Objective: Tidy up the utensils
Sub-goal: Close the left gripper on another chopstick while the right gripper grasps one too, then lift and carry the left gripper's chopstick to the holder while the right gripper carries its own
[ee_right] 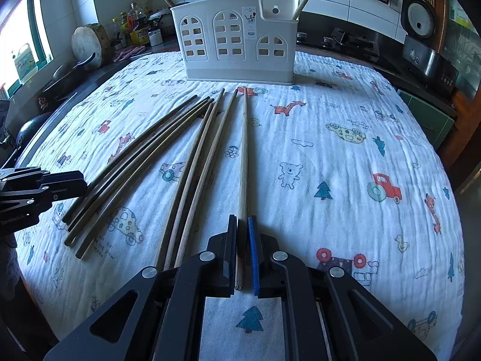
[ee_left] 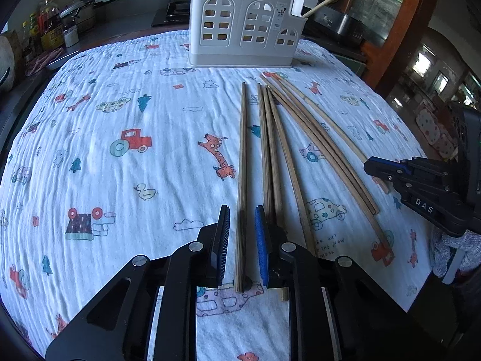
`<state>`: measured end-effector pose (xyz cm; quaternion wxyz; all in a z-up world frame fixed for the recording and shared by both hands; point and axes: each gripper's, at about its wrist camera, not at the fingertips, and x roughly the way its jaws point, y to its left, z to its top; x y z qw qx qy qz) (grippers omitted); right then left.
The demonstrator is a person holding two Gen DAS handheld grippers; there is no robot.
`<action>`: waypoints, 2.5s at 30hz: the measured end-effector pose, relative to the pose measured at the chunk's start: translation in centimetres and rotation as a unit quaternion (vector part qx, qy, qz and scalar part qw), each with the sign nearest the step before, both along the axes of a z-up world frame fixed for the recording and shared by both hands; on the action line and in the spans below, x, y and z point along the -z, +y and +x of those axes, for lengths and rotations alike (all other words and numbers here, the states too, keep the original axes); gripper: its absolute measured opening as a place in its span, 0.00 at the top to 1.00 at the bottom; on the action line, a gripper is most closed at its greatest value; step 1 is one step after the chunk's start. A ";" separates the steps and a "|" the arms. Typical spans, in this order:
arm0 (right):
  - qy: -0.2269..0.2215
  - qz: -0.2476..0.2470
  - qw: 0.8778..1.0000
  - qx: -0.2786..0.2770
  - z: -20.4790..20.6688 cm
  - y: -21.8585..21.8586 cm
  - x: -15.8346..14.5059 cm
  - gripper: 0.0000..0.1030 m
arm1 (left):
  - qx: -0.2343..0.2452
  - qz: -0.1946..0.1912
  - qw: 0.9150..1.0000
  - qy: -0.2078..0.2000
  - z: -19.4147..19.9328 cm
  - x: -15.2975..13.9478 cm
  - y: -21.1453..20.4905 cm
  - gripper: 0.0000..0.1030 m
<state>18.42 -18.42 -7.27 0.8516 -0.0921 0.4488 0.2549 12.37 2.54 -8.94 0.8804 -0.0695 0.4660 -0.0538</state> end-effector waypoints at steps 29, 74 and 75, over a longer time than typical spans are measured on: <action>-0.069 0.029 0.997 0.008 -0.8 -0.5 -4.9 0.93 | -0.008 0.029 0.998 -0.048 -0.6 -4.8 -0.3 0.95; -0.163 0.062 0.985 -0.015 15.4 2.9 -27.1 0.93 | 0.013 0.042 0.982 -0.183 13.0 -25.3 2.7 0.95; -0.158 0.061 0.985 -0.015 15.9 3.1 -26.6 0.93 | 0.015 0.040 0.984 -0.173 13.6 -24.9 2.8 0.95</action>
